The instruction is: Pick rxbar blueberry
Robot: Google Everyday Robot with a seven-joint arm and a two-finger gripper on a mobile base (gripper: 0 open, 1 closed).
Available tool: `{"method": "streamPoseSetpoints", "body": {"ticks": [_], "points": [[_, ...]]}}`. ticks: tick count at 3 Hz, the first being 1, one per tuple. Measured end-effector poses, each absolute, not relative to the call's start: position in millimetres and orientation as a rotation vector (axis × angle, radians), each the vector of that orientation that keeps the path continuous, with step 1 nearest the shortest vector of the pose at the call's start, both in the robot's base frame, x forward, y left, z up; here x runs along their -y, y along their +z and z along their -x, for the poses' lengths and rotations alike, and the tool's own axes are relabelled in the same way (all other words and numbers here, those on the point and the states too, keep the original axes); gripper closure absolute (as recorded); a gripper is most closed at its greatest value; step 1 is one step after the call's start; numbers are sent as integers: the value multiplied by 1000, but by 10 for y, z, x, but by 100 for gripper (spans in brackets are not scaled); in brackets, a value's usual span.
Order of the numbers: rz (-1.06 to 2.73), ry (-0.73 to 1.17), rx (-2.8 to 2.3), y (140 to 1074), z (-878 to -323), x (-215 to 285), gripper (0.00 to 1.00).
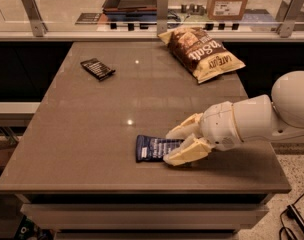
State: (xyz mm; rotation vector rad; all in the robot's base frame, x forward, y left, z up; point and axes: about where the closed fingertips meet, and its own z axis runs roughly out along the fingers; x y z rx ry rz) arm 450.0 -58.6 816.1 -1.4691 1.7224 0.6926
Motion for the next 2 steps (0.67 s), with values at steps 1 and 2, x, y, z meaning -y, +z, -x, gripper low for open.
{"method": "streamPoseSetpoints", "body": {"ticks": [1, 2], "points": [[1469, 693, -1722, 8161, -4500, 585, 100], [1455, 677, -1727, 8341, -4608, 621, 100]]}}
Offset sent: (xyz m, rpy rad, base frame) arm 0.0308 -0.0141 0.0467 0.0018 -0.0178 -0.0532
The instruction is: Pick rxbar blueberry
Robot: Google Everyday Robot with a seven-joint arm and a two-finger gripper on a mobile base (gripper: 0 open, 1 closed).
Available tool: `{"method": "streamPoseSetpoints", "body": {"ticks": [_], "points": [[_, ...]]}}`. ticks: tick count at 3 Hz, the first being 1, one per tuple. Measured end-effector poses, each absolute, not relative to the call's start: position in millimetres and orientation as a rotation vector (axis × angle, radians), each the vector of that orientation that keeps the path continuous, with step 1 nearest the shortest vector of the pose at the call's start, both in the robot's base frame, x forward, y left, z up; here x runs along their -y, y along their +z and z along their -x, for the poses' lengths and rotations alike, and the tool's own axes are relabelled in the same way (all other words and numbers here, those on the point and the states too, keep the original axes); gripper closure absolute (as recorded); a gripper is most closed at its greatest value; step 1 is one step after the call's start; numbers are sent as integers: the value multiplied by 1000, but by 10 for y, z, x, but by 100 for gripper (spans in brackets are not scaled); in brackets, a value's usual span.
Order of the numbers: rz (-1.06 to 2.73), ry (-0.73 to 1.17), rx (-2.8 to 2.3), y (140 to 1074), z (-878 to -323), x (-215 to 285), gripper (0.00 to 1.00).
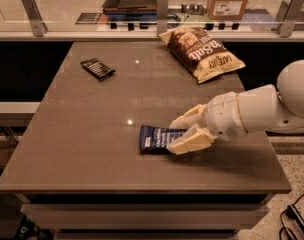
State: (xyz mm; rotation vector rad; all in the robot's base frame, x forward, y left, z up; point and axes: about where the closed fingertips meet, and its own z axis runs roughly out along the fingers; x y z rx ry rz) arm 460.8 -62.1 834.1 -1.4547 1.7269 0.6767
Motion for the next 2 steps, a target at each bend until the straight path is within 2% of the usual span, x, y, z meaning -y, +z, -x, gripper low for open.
{"method": "streamPoseSetpoints", "body": {"ticks": [2], "points": [[1412, 628, -1709, 8697, -4895, 767, 100]]}}
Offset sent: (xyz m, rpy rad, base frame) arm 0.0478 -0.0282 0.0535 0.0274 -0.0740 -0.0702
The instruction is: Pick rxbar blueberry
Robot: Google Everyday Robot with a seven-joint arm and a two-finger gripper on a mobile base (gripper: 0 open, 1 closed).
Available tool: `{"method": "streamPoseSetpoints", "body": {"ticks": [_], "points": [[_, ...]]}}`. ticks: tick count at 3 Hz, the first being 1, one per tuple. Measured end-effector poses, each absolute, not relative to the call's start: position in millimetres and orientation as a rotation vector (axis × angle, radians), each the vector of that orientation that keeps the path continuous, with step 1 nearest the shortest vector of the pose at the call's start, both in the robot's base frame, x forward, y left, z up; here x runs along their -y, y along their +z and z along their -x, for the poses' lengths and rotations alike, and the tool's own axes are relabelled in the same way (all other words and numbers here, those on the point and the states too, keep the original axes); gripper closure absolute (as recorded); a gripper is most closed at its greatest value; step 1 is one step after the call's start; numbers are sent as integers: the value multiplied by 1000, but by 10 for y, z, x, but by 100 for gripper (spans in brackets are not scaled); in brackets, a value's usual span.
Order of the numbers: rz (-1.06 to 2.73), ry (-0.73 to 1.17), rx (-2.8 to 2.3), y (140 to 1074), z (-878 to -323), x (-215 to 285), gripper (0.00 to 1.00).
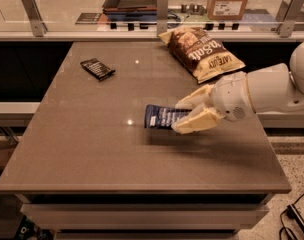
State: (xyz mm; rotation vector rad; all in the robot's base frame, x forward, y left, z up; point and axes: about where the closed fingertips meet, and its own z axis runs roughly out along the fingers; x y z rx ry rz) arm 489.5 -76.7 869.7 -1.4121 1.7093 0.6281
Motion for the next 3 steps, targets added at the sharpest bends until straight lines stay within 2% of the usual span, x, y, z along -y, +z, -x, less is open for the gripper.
{"method": "streamPoseSetpoints", "body": {"ticks": [3], "points": [[1383, 550, -1576, 9211, -5068, 920, 100]]}}
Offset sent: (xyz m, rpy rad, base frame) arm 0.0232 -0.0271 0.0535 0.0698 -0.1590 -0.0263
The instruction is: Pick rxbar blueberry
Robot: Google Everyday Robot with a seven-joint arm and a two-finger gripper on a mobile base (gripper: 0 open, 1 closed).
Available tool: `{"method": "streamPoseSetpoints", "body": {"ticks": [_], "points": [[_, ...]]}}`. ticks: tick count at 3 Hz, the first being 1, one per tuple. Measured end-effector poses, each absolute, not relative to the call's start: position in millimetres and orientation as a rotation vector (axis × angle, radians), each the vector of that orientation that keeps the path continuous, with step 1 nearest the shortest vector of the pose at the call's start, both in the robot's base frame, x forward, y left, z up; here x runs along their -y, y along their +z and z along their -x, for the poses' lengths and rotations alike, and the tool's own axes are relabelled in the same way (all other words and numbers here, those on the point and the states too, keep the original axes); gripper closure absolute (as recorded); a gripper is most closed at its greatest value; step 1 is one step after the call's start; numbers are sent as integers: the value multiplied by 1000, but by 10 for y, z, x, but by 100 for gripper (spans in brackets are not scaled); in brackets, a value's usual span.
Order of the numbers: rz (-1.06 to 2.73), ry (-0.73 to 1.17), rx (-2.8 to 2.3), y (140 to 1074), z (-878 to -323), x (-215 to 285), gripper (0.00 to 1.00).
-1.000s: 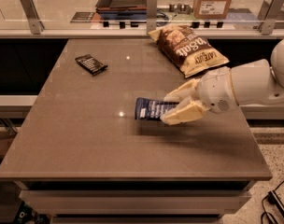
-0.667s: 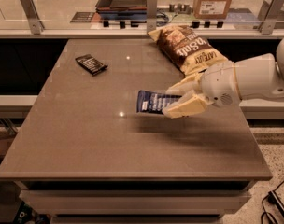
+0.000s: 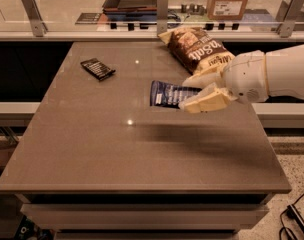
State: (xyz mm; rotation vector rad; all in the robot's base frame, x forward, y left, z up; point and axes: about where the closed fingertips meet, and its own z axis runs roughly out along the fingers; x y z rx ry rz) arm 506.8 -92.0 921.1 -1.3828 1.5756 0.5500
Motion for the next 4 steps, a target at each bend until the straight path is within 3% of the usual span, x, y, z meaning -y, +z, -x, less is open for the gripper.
{"method": "streamPoseSetpoints", "body": {"ticks": [4], "points": [[1464, 448, -1461, 9752, -4972, 713, 100]]}}
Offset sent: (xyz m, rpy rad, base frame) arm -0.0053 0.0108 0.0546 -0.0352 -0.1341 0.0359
